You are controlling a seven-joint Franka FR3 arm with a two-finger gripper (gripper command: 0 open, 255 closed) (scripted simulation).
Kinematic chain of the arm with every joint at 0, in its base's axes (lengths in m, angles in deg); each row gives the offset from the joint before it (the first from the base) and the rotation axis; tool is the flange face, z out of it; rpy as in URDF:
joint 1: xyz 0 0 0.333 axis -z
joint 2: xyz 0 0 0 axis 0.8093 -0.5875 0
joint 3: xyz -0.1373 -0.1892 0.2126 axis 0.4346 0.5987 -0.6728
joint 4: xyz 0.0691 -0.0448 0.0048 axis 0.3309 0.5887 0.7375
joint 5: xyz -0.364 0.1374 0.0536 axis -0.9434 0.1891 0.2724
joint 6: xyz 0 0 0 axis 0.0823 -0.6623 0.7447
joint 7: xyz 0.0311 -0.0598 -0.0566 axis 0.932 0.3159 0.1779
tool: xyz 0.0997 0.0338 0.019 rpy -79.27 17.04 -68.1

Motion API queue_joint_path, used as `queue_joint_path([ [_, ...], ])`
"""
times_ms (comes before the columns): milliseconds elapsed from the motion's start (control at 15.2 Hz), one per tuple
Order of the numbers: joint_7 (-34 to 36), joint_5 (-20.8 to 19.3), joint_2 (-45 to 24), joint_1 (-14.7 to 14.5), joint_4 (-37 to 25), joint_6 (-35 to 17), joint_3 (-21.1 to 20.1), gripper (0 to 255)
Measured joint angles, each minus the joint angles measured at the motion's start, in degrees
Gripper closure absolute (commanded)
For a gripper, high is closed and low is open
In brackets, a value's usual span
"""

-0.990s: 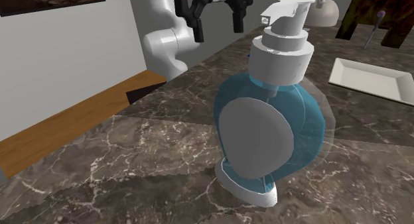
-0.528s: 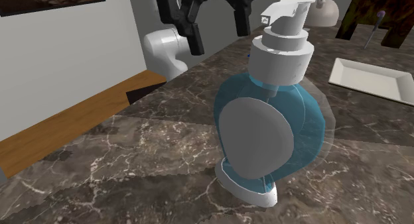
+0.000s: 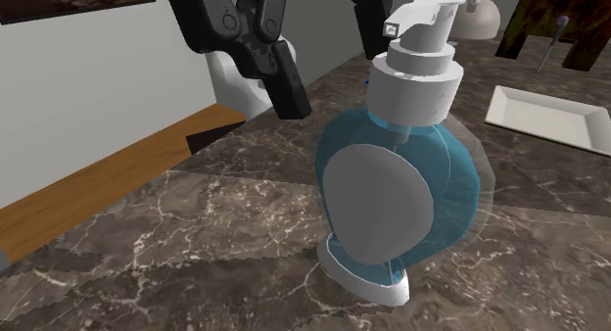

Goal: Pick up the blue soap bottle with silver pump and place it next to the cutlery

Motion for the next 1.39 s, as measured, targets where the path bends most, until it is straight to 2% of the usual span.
queue_joint_path([
  [132, -0.99, 1.16, -1.46, 0.21, -0.83, -0.4, 0.03, 0],
  [528, -1.82, 1.6, -1.99, -0.3, 2.64, -4.41, -0.41, 0],
  [924, -1.76, 1.61, -2.06, -0.45, 3.04, -4.97, -0.53, 0],
  [990, -1.76, 1.61, -2.06, -0.45, 3.04, -4.97, -0.53, 255],
  [1386, -1.75, 1.58, -2.03, -0.43, 3.01, -4.99, -0.5, 255],
])
